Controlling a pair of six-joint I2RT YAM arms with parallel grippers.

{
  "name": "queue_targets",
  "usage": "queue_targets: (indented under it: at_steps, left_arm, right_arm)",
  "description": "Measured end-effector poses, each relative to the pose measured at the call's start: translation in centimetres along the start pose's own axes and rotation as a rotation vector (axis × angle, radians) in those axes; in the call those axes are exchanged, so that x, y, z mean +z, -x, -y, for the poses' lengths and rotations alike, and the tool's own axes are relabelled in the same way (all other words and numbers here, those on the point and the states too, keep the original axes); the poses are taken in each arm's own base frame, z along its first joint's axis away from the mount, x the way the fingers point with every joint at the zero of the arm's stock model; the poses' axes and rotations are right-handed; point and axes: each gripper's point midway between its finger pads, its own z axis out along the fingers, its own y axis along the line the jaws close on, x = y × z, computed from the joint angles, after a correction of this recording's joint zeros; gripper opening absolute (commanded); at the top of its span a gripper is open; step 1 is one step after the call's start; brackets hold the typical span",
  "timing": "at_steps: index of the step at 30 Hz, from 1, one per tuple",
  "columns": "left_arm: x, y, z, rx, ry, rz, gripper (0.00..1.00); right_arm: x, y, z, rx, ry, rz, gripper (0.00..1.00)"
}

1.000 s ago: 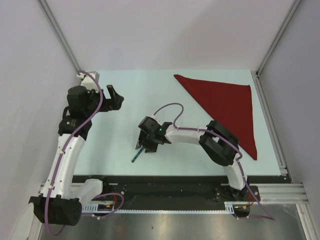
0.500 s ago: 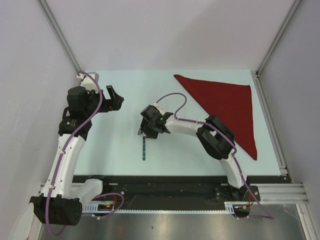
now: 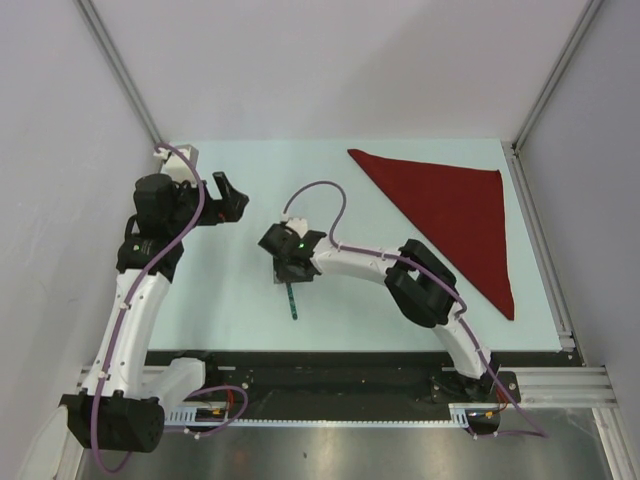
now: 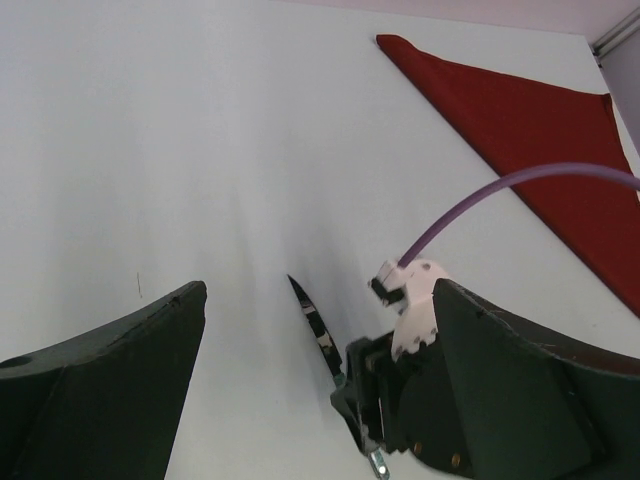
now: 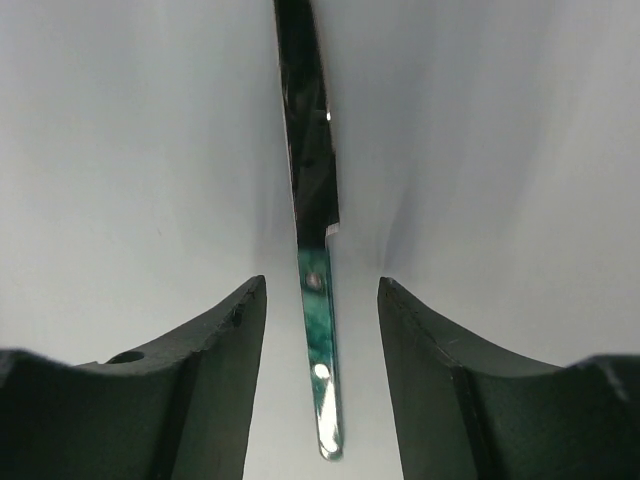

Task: Fold the napkin, place the utensils inside, and roll it up
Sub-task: Grab a utensil with the right arm

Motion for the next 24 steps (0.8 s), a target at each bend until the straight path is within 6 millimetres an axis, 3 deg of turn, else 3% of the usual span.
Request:
queue_targets:
  at_steps: [5,7,18,24]
  left_arm:
    - [0.0,-0.2,0.0,-0.001,-0.004,-0.004,1.0]
    - [0.0,-0.2,0.0,-0.001,-0.004,-0.004,1.0]
    - [0.0,-0.2,0.0,-0.001,-0.003,-0.004,1.0]
    - [0.0,-0.2,0.0,-0.001,-0.002,-0.004,1.0]
  right_arm:
    - [-1.2,-3.8,-0.1,-0.158,-0.047,-0.041,0.49]
    - [-1.4,-4.7,-0.1,-0.192,-0.054,-0.053,0.43]
    - [-1.3,-4.4,1.5,-0.243,-0.085,-0.081,0.13]
    - [-1.2,-4.3,1.8,-0.269,-0.074,-0.097,0.03]
